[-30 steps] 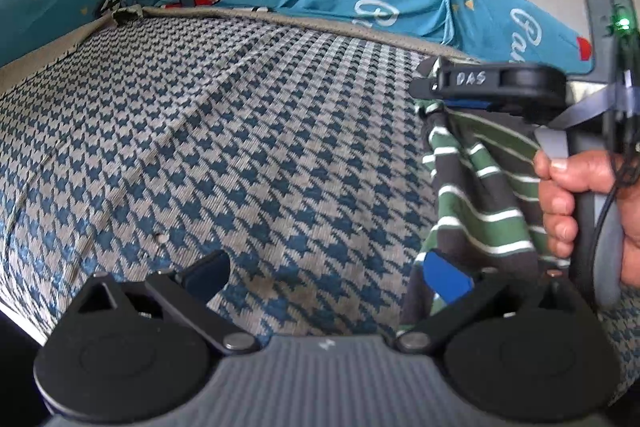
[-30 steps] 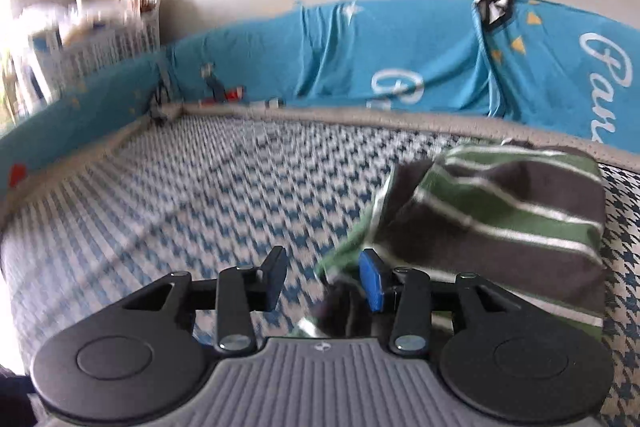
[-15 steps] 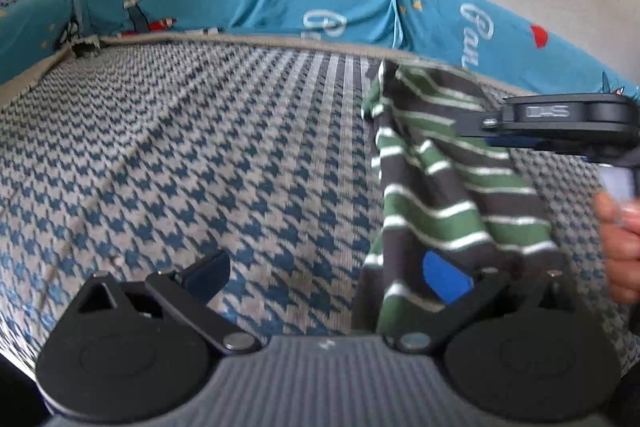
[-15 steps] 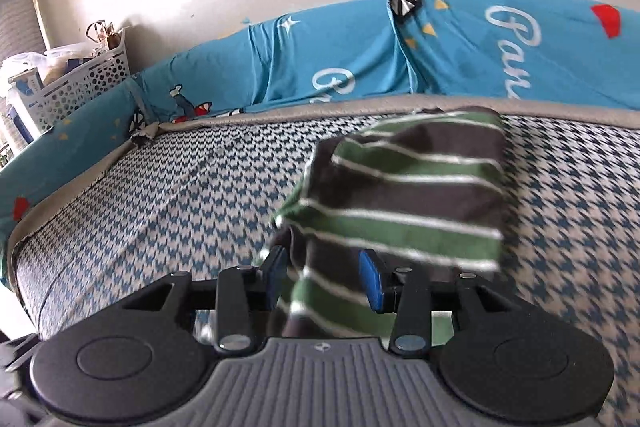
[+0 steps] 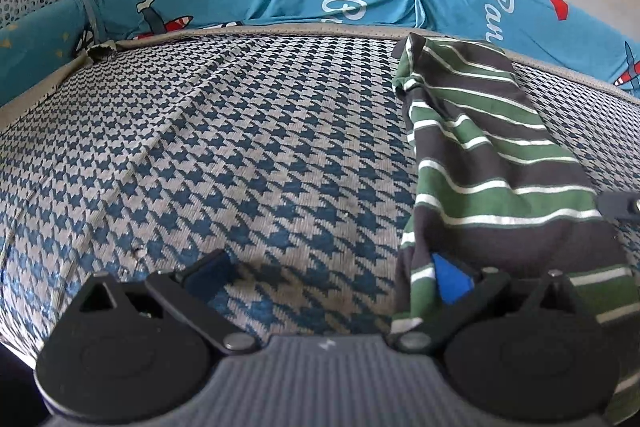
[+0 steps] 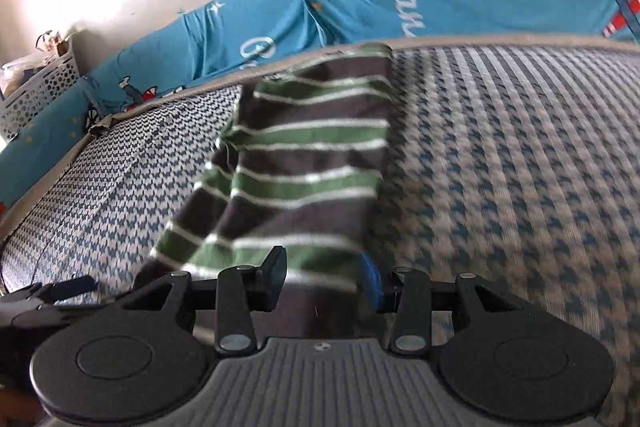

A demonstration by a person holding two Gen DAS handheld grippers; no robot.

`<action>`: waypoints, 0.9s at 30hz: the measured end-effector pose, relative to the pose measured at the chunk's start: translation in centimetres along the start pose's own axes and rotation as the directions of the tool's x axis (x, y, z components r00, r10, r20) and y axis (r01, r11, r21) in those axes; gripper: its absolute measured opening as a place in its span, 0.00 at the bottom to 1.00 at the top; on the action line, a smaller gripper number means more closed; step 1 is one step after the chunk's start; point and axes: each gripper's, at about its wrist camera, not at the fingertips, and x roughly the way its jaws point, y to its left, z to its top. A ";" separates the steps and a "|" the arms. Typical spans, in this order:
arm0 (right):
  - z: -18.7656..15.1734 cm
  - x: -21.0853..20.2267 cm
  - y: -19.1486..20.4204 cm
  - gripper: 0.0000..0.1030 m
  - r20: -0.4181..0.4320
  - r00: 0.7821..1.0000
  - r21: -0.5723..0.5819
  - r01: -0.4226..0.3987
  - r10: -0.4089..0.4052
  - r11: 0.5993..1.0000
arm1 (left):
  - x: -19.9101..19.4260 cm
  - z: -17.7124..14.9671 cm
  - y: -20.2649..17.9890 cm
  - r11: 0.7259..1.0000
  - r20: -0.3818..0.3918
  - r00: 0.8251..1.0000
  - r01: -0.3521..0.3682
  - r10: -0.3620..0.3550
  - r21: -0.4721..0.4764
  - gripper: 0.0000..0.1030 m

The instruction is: Fold clothes

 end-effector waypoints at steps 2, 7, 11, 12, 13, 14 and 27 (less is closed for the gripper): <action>-0.8 -0.4 -0.1 0.39 -0.015 1.000 0.003 0.006 -0.006 1.000 | -0.1 0.0 0.1 1.000 0.000 1.000 0.001 -0.001 -0.005 1.00; -2.8 -1.5 0.0 0.39 -0.047 0.999 0.030 -0.004 0.005 1.000 | -0.3 -0.1 0.3 1.000 -0.001 1.000 0.008 -0.008 -0.015 1.00; -4.0 -2.7 -0.3 0.39 -0.048 0.998 0.068 -0.035 0.039 0.997 | -0.4 -0.1 0.4 1.000 0.001 1.000 0.013 -0.013 -0.010 1.00; -4.3 -3.0 -0.4 0.39 -0.050 0.998 0.074 -0.039 0.042 0.997 | -0.4 -0.1 0.4 1.000 0.001 1.000 0.013 -0.013 -0.012 1.00; -4.6 -3.2 -0.4 0.39 -0.053 0.998 0.075 -0.042 0.046 0.996 | -0.4 -0.1 0.4 1.000 0.001 1.000 0.014 -0.014 -0.015 1.00; -4.8 -3.5 -0.3 0.39 -0.056 0.997 0.077 -0.046 0.050 0.996 | -0.5 -0.1 0.4 1.000 0.001 1.000 0.015 -0.015 -0.018 1.00; -8.2 -4.6 1.3 0.40 -0.112 0.991 0.049 -0.065 0.070 0.997 | -0.9 -0.2 0.3 0.999 -0.012 1.000 0.027 -0.027 -0.048 1.00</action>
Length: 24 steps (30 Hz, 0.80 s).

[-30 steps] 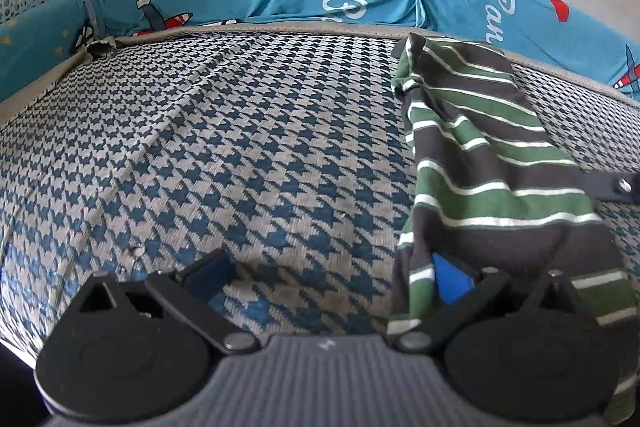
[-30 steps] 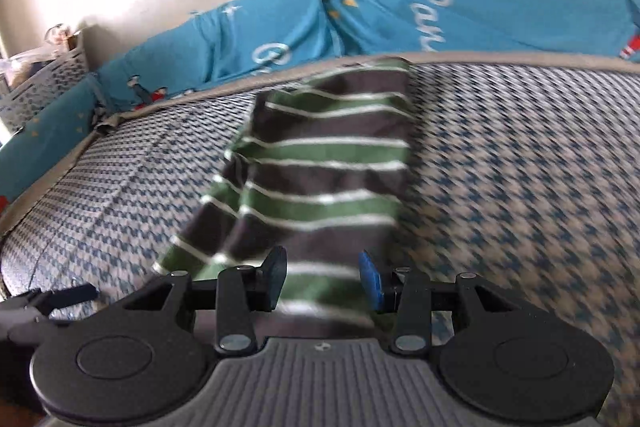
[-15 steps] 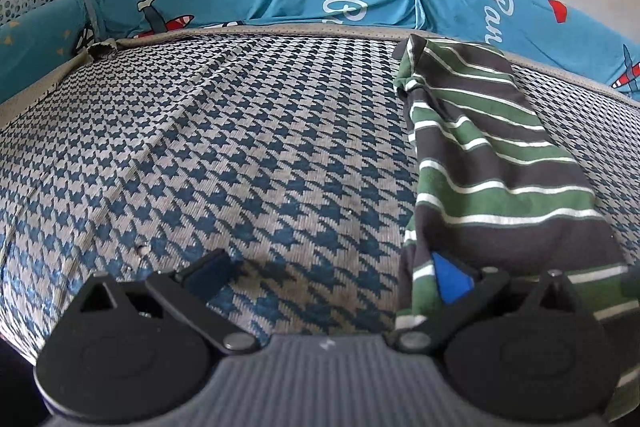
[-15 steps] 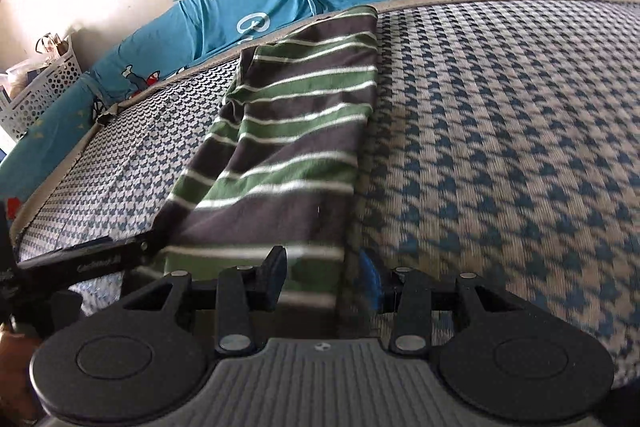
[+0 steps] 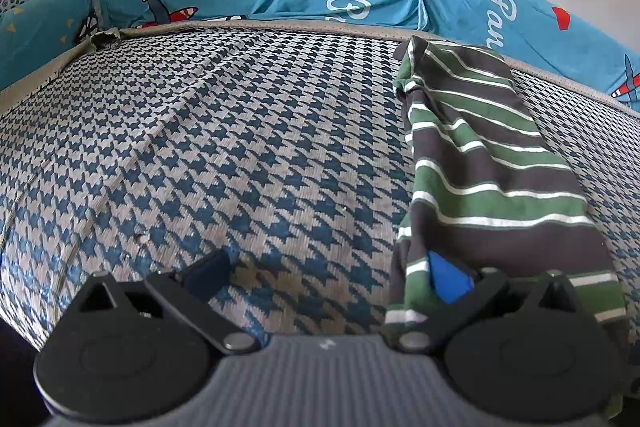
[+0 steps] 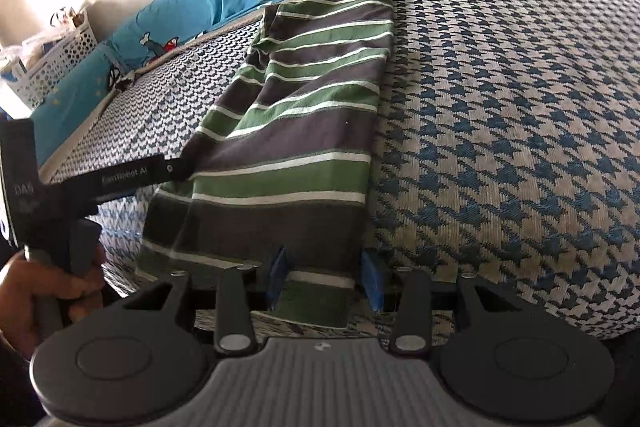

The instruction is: Fold clothes

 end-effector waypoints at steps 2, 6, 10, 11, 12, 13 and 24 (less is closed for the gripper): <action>-0.2 0.1 0.3 0.40 0.004 1.000 -0.016 0.009 -0.009 1.000 | 0.0 0.0 -0.1 1.000 -0.002 1.000 0.003 -0.003 0.002 1.00; -0.3 0.3 0.4 0.24 0.014 0.999 -0.033 0.041 -0.040 0.999 | 0.0 0.0 -0.2 1.000 -0.003 1.000 0.001 -0.001 0.010 1.00; -0.4 -0.1 0.1 0.05 0.012 1.000 -0.014 0.023 -0.023 1.000 | -0.2 0.0 -0.2 1.000 -0.004 1.000 0.005 -0.005 0.013 1.00; -0.4 -0.2 0.0 0.04 0.012 1.000 -0.009 0.019 -0.019 1.000 | -0.2 -0.1 -0.2 1.000 -0.005 1.000 0.005 -0.005 0.013 1.00; -0.5 -0.4 0.3 0.04 0.015 1.000 -0.017 0.026 -0.026 1.000 | -0.3 -0.1 -0.2 1.000 -0.005 1.000 0.004 -0.004 0.013 1.00; -0.7 -0.6 0.4 0.04 0.019 1.000 -0.023 0.024 -0.024 0.999 | -0.4 -0.1 -0.1 1.000 -0.005 1.000 0.001 -0.001 0.012 1.00; -1.4 -1.9 0.3 0.08 0.048 0.995 0.002 0.085 -0.085 0.996 | -1.0 -0.1 0.7 0.999 -0.012 0.999 -0.032 0.032 -0.012 1.00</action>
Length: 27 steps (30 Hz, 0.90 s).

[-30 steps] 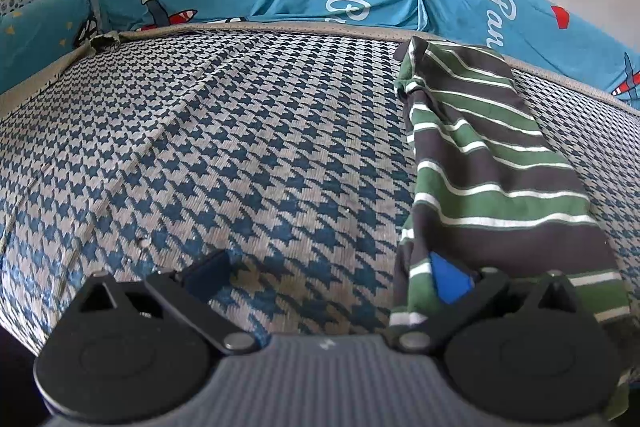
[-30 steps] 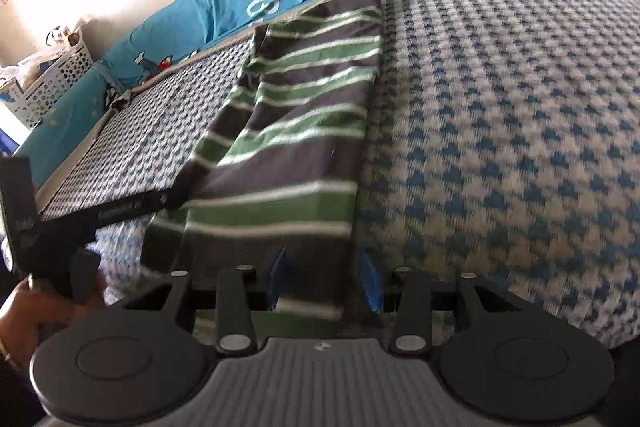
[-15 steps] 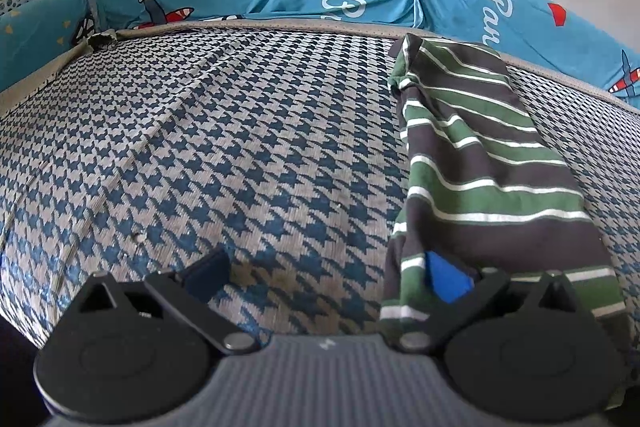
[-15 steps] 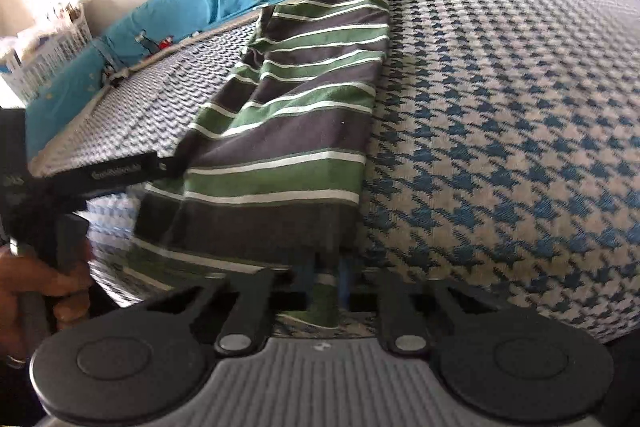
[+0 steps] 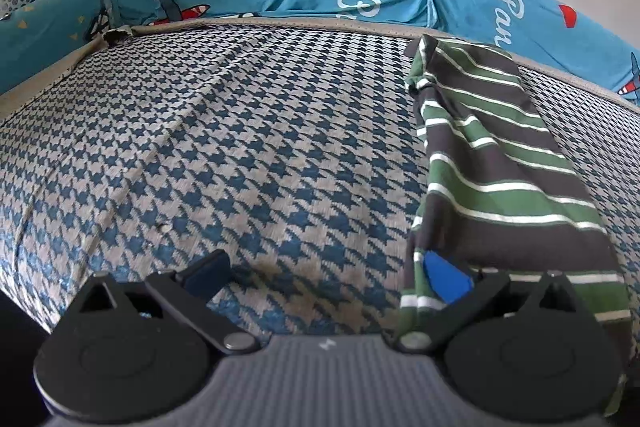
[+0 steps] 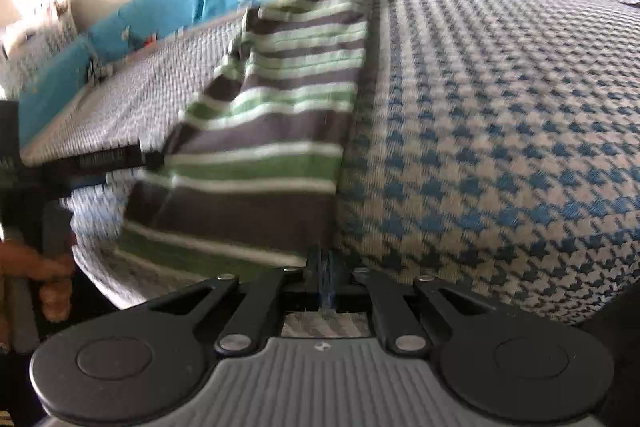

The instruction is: Fold clothes

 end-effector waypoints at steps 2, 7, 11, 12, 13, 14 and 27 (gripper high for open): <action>0.2 -0.9 -0.2 0.20 0.064 0.998 0.015 -0.013 0.012 1.000 | -0.1 0.1 0.3 1.000 -0.001 1.000 -0.002 0.002 -0.017 1.00; 0.4 -1.6 0.8 0.21 0.136 0.986 -0.031 -0.093 0.097 0.995 | 0.2 0.1 0.9 0.999 -0.010 1.000 -0.025 0.024 -0.043 1.00; 0.1 -0.6 2.6 0.22 0.103 0.976 -0.099 -0.184 0.194 0.978 | 0.3 0.0 1.2 0.998 -0.020 0.999 -0.041 0.040 -0.050 1.00; 0.1 -0.3 3.0 0.24 0.094 0.972 -0.115 -0.204 0.215 0.972 | 0.3 0.0 1.2 0.998 -0.019 0.999 -0.039 0.039 -0.050 1.00; 0.1 0.1 3.6 0.24 0.088 0.970 -0.132 -0.216 0.228 0.967 | 0.3 0.0 1.2 0.998 -0.018 0.999 -0.038 0.037 -0.050 1.00; 0.1 0.4 4.2 0.25 0.084 0.968 -0.148 -0.222 0.236 0.964 | 0.2 0.0 1.2 0.998 -0.017 0.999 -0.036 0.035 -0.051 1.00; 0.0 3.6 9.1 0.27 0.039 0.950 -0.275 -0.288 0.310 0.917 | -0.6 0.3 2.4 0.995 0.024 1.000 -0.013 0.016 -0.098 1.00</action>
